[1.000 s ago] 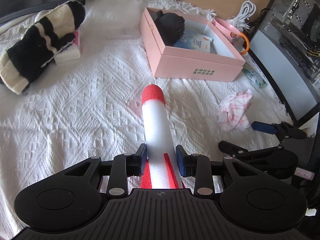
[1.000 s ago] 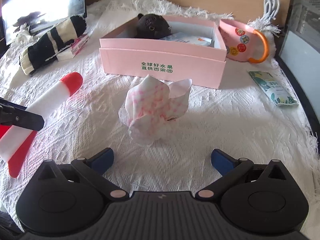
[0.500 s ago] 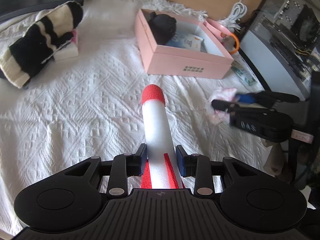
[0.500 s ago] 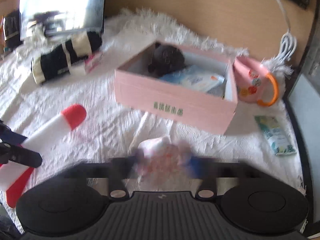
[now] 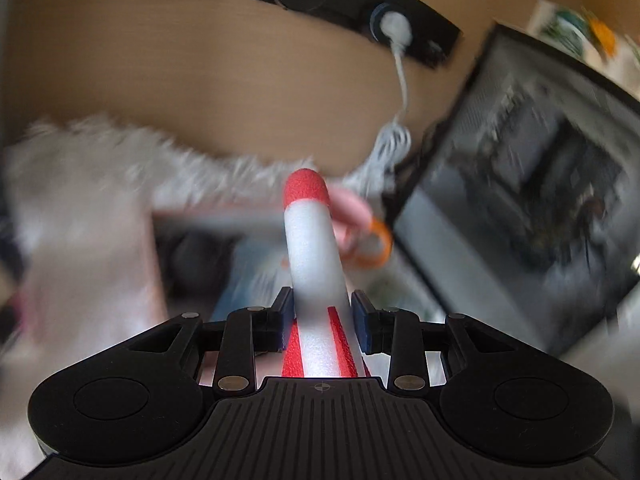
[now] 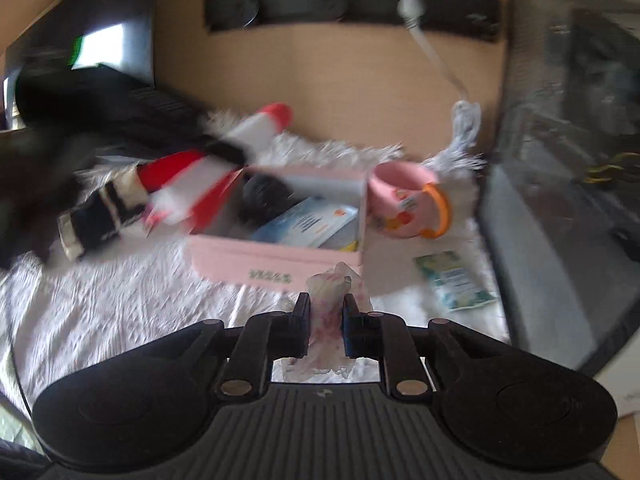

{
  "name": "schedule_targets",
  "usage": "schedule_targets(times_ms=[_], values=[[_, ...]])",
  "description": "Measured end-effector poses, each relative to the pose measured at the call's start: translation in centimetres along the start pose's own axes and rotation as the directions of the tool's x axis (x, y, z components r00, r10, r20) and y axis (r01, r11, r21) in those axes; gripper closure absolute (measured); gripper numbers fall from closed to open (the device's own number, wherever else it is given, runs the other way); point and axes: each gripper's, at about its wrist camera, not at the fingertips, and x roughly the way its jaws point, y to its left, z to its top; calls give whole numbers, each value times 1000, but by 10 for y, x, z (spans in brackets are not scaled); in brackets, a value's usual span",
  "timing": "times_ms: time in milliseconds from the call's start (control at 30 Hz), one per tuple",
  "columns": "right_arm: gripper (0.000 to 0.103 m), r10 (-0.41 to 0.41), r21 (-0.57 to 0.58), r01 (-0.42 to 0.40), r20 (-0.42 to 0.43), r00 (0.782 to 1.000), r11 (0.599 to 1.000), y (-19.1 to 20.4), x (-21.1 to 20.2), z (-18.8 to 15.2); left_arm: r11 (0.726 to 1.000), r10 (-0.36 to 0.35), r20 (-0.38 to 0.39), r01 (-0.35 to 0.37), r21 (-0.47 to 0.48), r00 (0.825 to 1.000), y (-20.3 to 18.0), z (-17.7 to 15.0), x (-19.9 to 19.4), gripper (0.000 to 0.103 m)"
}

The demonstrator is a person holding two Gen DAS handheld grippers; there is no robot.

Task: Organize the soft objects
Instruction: 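Lower the rocket into the pink box with the left gripper while the right gripper grasps the pink cloth, then open both grippers to drop the rocket and pink cloth into the pink box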

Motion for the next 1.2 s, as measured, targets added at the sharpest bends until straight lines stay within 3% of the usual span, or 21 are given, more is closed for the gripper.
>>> schedule_targets(times_ms=[100, 200, 333, 400, 500, 567, 700, 767, 867, 1000, 1100, 1167, 1200], values=[[88, -53, 30, 52, 25, 998, 998, -7, -12, -6, 998, 3, -3, -3, -68, 1000, 4, 22, 57, 68], [88, -102, 64, 101, 17, 995, 993, -15, -18, -16, 994, 16, -63, -23, -105, 998, 9, 18, 107, 68], [88, -146, 96, 147, -18, 989, 984, -29, -21, -28, 985, 135, -193, -153, -80, 972, 9, -9, 145, 67], [88, -158, 101, 160, -34, 987, 982, -33, -18, -30, 987, 130, -177, -145, -72, 975, 8, -15, 143, 66], [88, -164, 80, 166, -35, 986, 983, -36, -13, -23, 993, 111, -66, -114, -40, 992, 5, -11, 118, 66], [88, -146, 58, 146, -2, 989, 988, -37, -11, -8, 997, 72, 24, -71, -39, 997, 4, -7, 92, 66], [88, -60, 41, 57, 73, 996, 998, -38, 2, 44, 992, 47, 112, -33, -125, 993, 18, -10, 41, 66], [88, -16, 22, 14, 118, 993, 1000, -35, 14, 79, 985, 49, 106, -31, -167, 993, 28, -17, 29, 66], [88, -11, 5, 11, 144, 990, 1000, -29, 37, 124, 972, 63, 44, -51, -229, 997, 40, -31, 25, 66], [88, 52, -6, -52, 122, 991, 999, -24, 57, 148, 980, 70, -31, -74, -187, 997, 43, -41, 24, 68], [88, 87, 20, -89, 77, 993, 996, -23, 80, 161, 973, 82, -88, -99, -210, 993, 52, -36, 51, 66], [88, 125, 60, -127, 33, 992, 990, -20, 99, 173, 971, 131, -86, -145, -188, 988, 56, -30, 67, 69], [88, 136, 72, -137, 18, 991, 988, -18, 107, 178, 974, 124, -72, -136, -180, 990, 57, -26, 70, 69]])
